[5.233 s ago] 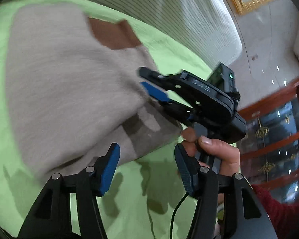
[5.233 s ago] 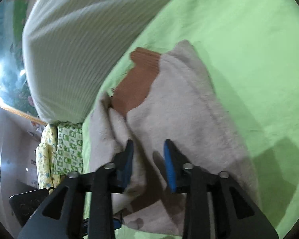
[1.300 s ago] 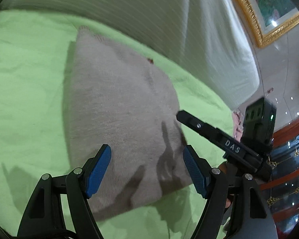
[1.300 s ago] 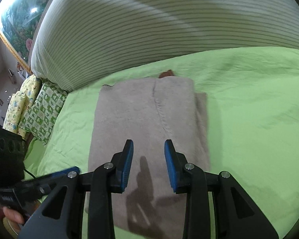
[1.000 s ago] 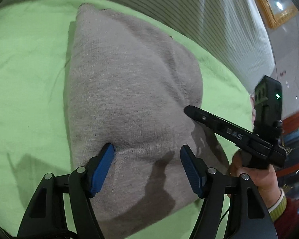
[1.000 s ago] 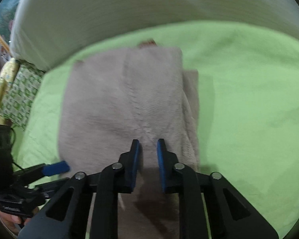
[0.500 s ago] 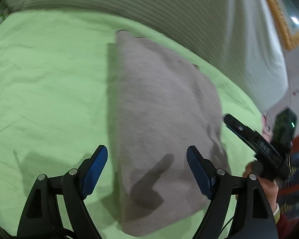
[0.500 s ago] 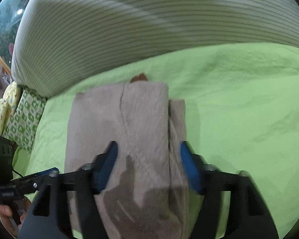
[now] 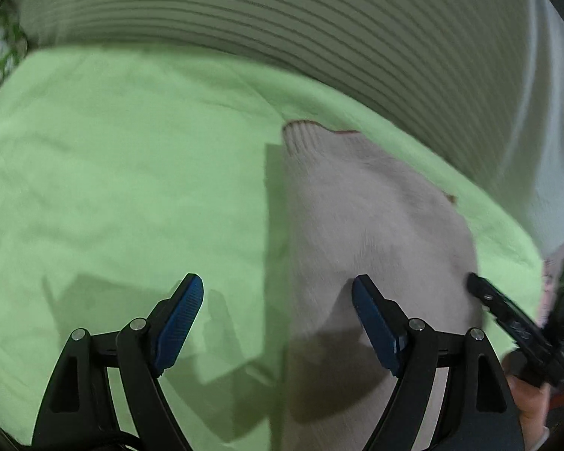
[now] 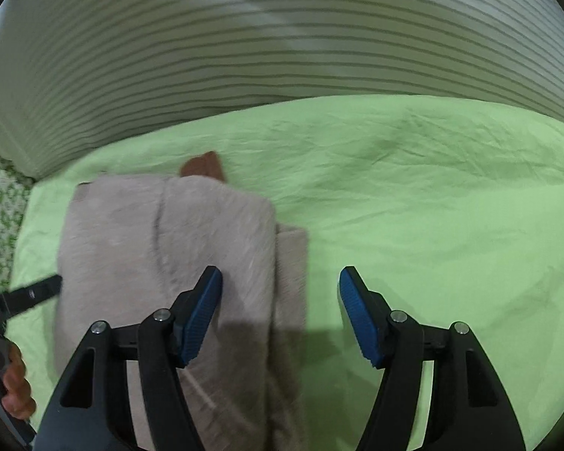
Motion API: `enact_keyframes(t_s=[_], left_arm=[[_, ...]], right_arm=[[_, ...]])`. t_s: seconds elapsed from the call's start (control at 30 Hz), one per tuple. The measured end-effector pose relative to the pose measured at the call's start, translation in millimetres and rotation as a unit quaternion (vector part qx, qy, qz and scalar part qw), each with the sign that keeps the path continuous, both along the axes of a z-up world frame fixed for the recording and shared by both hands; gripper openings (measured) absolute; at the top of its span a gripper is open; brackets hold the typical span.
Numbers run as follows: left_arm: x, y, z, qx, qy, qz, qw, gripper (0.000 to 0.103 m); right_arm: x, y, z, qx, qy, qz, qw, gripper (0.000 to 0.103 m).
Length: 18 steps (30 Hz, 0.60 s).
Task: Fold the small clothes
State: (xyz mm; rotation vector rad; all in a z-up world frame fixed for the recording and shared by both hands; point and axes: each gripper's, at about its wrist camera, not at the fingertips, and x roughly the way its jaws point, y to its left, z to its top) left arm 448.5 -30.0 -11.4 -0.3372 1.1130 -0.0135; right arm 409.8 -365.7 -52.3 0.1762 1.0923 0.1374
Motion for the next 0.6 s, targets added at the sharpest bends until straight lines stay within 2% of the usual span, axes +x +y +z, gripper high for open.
enact_keyframes(t_s=[0.07, 0.17, 0.27, 0.37, 0.5, 0.6], left_arm=[[9.7, -4.7, -8.1, 0.023, 0.014, -0.008, 0.9996, 0.083], [5.1, -1.7, -4.8, 0.007, 0.014, -0.012, 0.9998, 0.082], [-11.9, 4.5, 1.2, -0.041, 0.018, -0.016, 0.9988, 0.082], [-37.5, 6.0, -0.3, -0.097, 0.035, -0.023, 0.9944, 0.083], [-68.6, -2.0, -10.7, -0.150, 0.062, -0.040, 0.9860, 0.084], [-83.2, -8.7, -22.9, -0.156, 0.082, -0.041, 0.9835, 0.086]], right_arm=[[1.1, -3.8, -0.3, -0.001, 0.001, -0.005, 1.000, 0.066], [-7.0, -14.8, 8.8, 0.038, 0.001, -0.011, 0.999, 0.066], [-29.5, -32.1, 21.0, 0.103, -0.009, -0.009, 0.995, 0.066], [-54.1, -44.4, 25.2, 0.151, -0.005, -0.004, 0.989, 0.066], [-80.8, -45.0, 15.7, 0.168, 0.022, 0.021, 0.985, 0.066], [-88.5, -40.6, 3.1, 0.158, 0.042, 0.029, 0.986, 0.066]])
